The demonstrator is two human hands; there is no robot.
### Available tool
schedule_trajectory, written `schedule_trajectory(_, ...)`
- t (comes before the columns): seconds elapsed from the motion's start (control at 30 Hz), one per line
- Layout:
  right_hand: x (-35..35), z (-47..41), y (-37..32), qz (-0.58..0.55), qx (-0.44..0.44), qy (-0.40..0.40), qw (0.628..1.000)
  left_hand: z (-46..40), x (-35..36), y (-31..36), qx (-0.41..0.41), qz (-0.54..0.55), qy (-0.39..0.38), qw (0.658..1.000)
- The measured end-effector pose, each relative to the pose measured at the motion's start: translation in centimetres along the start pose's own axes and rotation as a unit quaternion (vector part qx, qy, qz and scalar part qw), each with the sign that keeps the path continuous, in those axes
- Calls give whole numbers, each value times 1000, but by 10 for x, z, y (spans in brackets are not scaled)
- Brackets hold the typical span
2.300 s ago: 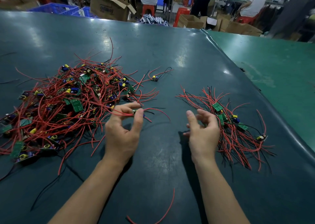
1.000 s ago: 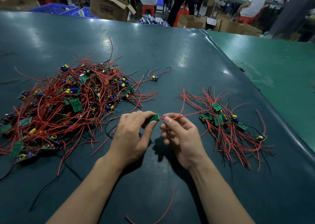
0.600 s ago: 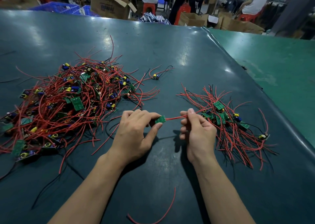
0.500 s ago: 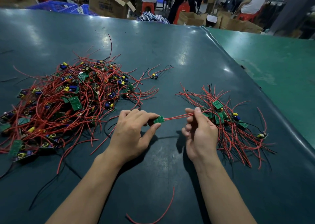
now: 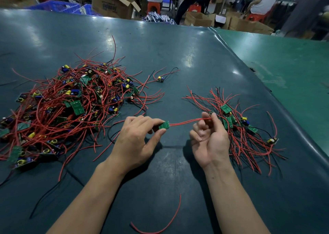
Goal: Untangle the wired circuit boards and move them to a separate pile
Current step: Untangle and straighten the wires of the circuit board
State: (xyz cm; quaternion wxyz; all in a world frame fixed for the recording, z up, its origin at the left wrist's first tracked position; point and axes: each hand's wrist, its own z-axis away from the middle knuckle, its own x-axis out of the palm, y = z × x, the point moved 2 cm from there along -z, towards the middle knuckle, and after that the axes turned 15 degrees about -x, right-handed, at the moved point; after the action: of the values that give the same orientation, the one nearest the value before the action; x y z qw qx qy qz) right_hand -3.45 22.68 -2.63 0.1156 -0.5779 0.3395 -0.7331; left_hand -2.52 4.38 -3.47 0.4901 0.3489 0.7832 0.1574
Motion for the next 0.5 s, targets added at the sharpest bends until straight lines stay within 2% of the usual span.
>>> schedule_trajectory(0.13, -2, 1, -2, -52, 67, -17, 996, 1, 2, 2, 5, 2, -17, 1000)
schedule_trajectory(0.27, -4, 0, 0, -28, 63, -31, 997, 2, 4, 4, 12, -8, -20, 1000)
schedule_trajectory(0.37, -2, 1, 1, 47, 32, -63, 996, 0, -1, 0, -13, 2, 22, 1000)
schedule_trajectory(0.5, 4, 13, 13, 213, 62, -166, 961, 0, -2, -2, -11, -12, 50, 999)
